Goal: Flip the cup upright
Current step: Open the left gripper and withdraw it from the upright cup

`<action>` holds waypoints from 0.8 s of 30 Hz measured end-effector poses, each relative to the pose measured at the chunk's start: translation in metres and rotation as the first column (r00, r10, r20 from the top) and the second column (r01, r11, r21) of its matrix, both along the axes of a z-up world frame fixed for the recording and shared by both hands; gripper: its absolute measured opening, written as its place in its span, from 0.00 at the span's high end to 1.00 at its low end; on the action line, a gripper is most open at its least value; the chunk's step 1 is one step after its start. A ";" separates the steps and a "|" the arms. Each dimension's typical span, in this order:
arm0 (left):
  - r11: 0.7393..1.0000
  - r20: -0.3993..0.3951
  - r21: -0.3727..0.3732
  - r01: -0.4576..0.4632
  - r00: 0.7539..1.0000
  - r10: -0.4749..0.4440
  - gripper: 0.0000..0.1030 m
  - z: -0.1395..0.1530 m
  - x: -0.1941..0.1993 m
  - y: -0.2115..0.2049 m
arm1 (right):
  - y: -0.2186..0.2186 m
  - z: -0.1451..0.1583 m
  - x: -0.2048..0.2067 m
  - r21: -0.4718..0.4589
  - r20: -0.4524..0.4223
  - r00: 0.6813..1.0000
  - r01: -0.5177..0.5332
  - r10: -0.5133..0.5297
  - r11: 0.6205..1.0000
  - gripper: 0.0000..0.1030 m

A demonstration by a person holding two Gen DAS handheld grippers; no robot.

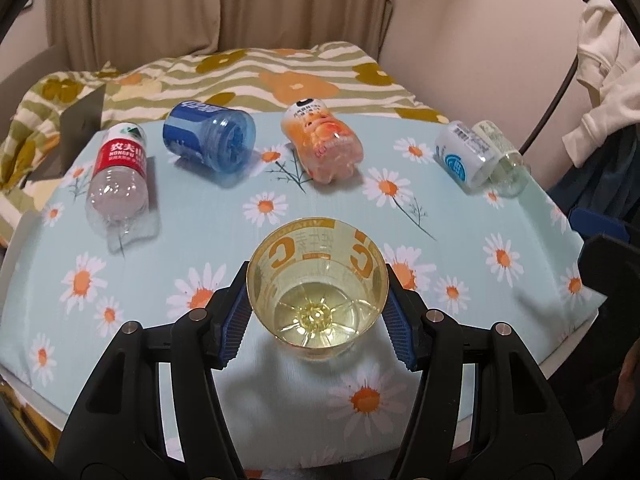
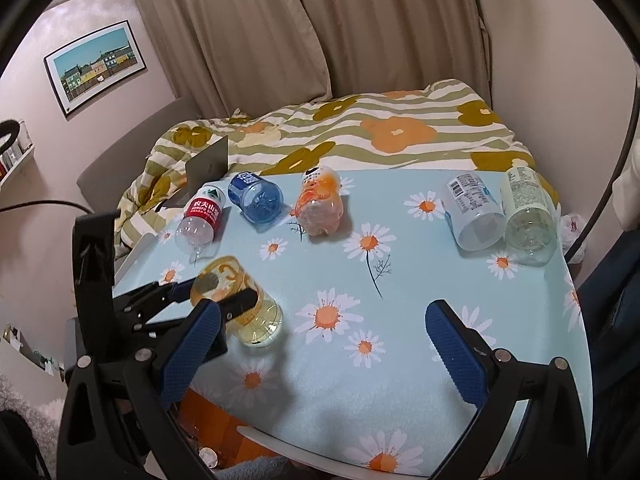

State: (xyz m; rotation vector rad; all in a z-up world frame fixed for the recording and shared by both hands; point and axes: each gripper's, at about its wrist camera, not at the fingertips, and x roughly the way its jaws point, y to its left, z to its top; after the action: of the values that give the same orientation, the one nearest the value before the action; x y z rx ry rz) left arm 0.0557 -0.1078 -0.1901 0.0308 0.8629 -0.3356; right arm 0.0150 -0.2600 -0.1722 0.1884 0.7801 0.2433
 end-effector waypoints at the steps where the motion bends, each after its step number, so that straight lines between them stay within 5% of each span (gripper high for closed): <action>1: 1.000 0.002 0.007 0.003 1.000 -0.003 0.38 0.000 -0.001 -0.001 | 0.000 0.000 0.000 0.001 -0.001 1.000 0.002 -0.002 1.000 0.00; 7: 1.000 -0.010 0.011 0.006 1.000 -0.006 0.35 -0.002 0.003 -0.003 | 0.000 0.002 -0.002 -0.007 0.003 1.000 0.008 -0.008 1.000 0.00; 11: 1.000 -0.012 0.021 0.000 1.000 0.000 0.02 -0.001 0.003 -0.003 | -0.003 0.004 -0.006 -0.009 0.007 1.000 0.018 -0.018 1.000 0.00; 12: 1.000 0.004 0.024 -0.003 1.000 0.002 0.00 0.002 0.002 -0.003 | -0.004 0.005 -0.007 -0.011 0.010 1.000 0.021 -0.021 1.000 0.00; 24: 0.993 0.022 0.100 -0.067 0.998 0.065 0.00 0.066 -0.002 0.007 | 0.012 0.047 -0.018 -0.114 0.073 0.997 0.029 -0.021 0.993 0.01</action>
State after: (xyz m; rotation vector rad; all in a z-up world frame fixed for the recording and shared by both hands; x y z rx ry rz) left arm 0.0535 -0.1011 -0.1243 0.0985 0.8596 -0.2299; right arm -0.0027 -0.2478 -0.1254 0.0804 0.7183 0.1798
